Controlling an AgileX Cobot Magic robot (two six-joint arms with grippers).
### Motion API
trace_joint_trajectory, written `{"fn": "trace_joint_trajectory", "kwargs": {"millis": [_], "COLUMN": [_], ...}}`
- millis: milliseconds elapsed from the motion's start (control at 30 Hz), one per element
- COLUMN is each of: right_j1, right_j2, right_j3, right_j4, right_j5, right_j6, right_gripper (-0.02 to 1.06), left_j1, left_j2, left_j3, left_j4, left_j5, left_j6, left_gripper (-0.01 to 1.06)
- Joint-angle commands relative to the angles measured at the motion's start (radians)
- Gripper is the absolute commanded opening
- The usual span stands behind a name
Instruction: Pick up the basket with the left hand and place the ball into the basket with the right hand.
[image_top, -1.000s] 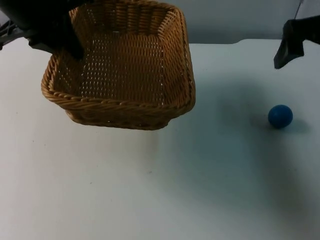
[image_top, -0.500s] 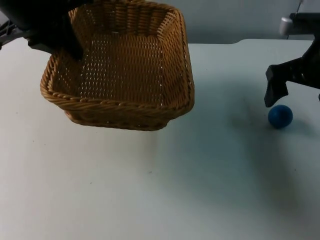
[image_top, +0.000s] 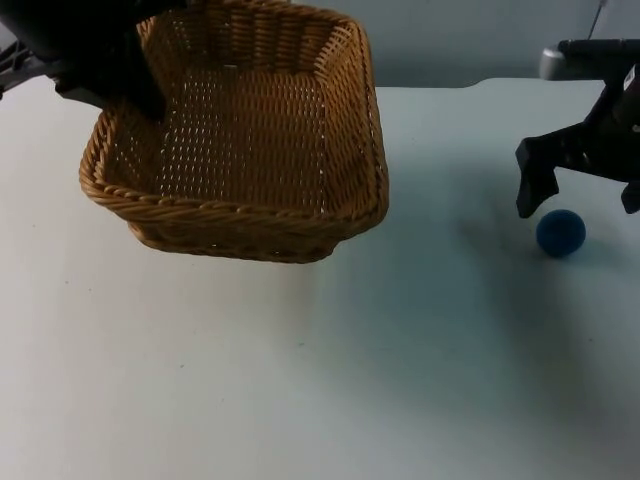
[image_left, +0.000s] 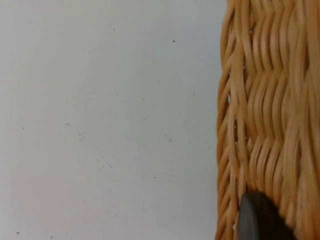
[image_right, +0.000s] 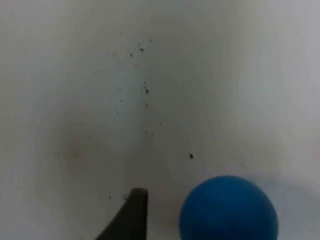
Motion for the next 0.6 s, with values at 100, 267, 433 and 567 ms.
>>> {"fn": "trace_joint_trajectory", "kwargs": {"millis": [100, 267, 433, 567], "right_j1": [0.017, 0.04, 0.055, 0.055], "right_j2": [0.02, 0.024, 0.051, 0.068], "right_j3": [-0.034, -0.034, -0.034, -0.034], "right_j4": [0.059, 0.059, 0.058, 0.05], "right_j5": [0.038, 0.04, 0.057, 0.06], "right_j6": [-0.072, -0.072, -0.057, -0.054], "right_gripper": [1.04, 1.04, 1.04, 1.03], "left_j1": [-0.004, -0.004, -0.004, -0.004], "left_j2": [-0.011, -0.011, -0.011, -0.011], "left_j3": [0.001, 0.001, 0.001, 0.001], "left_j4": [-0.023, -0.023, -0.023, -0.02], "left_j5": [0.001, 0.001, 0.007, 0.009], "left_j6": [-0.009, -0.009, -0.009, -0.009], "left_gripper": [0.0, 0.0, 0.0, 0.0]}}
